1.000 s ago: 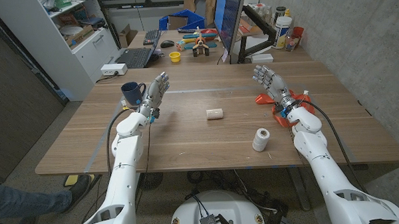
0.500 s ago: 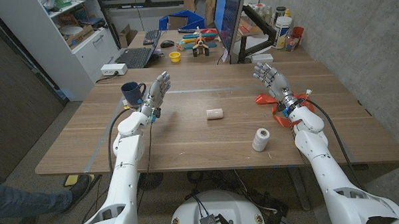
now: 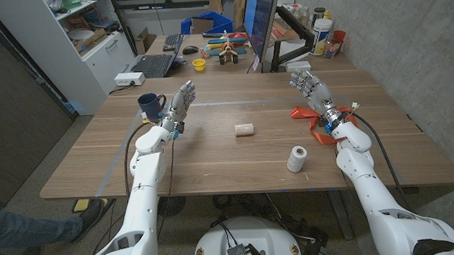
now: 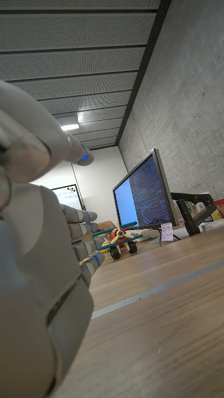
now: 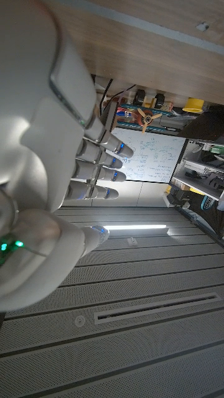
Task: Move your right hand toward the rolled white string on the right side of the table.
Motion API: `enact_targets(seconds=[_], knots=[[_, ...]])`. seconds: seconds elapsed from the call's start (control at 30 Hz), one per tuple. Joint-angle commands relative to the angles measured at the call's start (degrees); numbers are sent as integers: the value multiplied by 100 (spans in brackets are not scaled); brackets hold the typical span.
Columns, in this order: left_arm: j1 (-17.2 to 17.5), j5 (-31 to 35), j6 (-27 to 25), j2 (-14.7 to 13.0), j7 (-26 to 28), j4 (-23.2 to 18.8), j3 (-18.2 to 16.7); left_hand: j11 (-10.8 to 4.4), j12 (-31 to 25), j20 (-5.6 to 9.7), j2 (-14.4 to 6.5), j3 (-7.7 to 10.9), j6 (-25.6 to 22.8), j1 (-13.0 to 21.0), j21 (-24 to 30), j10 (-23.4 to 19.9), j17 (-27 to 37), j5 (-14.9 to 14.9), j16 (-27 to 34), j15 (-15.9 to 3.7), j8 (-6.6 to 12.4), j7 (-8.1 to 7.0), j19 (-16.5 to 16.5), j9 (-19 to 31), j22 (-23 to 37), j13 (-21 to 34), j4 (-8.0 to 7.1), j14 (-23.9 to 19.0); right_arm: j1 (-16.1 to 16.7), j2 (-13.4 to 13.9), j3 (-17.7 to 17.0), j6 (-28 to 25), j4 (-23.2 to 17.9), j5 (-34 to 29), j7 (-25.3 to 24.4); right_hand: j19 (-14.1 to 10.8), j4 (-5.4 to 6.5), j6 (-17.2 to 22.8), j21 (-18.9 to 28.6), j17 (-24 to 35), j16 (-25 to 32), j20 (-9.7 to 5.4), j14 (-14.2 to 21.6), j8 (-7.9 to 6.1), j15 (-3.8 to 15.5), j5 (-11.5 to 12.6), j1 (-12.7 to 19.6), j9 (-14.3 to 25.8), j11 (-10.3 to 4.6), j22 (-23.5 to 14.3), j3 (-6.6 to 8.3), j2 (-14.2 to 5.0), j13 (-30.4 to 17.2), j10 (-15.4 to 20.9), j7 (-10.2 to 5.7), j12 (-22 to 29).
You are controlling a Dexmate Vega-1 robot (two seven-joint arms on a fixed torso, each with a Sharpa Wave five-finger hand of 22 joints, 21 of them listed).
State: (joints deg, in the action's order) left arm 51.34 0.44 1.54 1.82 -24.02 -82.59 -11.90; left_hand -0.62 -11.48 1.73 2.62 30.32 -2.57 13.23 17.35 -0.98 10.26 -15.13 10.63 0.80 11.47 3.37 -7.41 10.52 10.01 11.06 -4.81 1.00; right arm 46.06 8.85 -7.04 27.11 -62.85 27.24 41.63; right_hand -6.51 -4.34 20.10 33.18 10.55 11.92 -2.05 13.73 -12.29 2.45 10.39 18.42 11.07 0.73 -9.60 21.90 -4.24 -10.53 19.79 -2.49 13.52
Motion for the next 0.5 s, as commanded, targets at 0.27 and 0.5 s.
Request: enact_targets(seconds=[0.27,0.5], knots=[[-85,55,-26,12,9,125,6,-15,-41,101,-32,-29,-35,27,-31,-44,24,4,25,-1,11,-19,-46,29,12,15,12,60,194,201,45,367,-317,-358,-28,-71,-40,130,-102,-5,-13,-166,92,-33,86,50,-9,19,-276,-13,3,46,-25,119,-194,55],[-96,78,-37,5,4,121,3,-16,-43,84,-38,-36,-39,29,-48,-48,24,8,26,-3,10,-23,-46,29,13,15,11,57,187,195,66,445,-300,-265,73,-85,-66,169,-137,-10,-24,-163,108,-35,95,58,2,20,-316,-13,12,52,-23,171,-247,65]])
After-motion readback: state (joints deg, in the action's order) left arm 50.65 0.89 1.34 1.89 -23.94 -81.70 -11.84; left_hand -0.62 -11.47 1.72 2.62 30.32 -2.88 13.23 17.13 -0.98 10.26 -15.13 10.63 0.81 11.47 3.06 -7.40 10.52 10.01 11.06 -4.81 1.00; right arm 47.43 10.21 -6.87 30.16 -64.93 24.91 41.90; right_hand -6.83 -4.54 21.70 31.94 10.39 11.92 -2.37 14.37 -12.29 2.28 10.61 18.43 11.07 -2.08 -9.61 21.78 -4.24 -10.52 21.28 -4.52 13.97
